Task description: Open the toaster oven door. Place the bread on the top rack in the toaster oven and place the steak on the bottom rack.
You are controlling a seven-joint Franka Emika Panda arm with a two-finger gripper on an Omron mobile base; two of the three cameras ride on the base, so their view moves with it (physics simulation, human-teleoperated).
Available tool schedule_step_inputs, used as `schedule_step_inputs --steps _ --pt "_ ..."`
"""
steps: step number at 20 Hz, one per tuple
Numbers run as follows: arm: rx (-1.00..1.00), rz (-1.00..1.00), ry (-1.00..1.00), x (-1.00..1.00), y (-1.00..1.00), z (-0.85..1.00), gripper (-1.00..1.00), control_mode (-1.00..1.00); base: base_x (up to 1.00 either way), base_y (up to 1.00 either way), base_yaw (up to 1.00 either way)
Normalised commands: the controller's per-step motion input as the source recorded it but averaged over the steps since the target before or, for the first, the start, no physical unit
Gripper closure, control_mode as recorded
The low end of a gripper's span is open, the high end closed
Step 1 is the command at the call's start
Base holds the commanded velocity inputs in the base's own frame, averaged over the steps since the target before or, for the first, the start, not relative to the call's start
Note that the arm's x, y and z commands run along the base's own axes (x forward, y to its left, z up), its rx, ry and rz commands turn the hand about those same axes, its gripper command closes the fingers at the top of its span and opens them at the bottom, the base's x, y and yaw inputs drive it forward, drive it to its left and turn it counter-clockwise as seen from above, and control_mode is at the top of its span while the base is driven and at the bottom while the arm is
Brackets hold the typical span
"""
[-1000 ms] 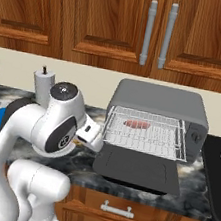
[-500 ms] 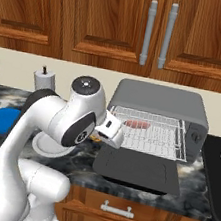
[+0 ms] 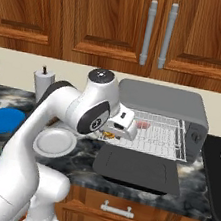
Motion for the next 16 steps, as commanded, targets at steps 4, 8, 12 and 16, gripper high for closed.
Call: schedule_step_inputs --steps 4,8,12,16 --pt "0.00 0.15 0.00 0.24 -0.22 -0.06 1.00 -1.00 0.00 0.00 0.00" --pt "-0.02 0.16 0.00 0.23 -0.04 -0.14 1.00 -1.00 0.00 0.00 0.00" --pt "-0.01 0.13 0.00 0.26 0.00 -0.16 1.00 -1.00 0.00 0.00 0.00" --pt "-0.01 0.10 0.00 0.21 0.00 -0.18 1.00 -1.00 0.00 0.00 0.00"
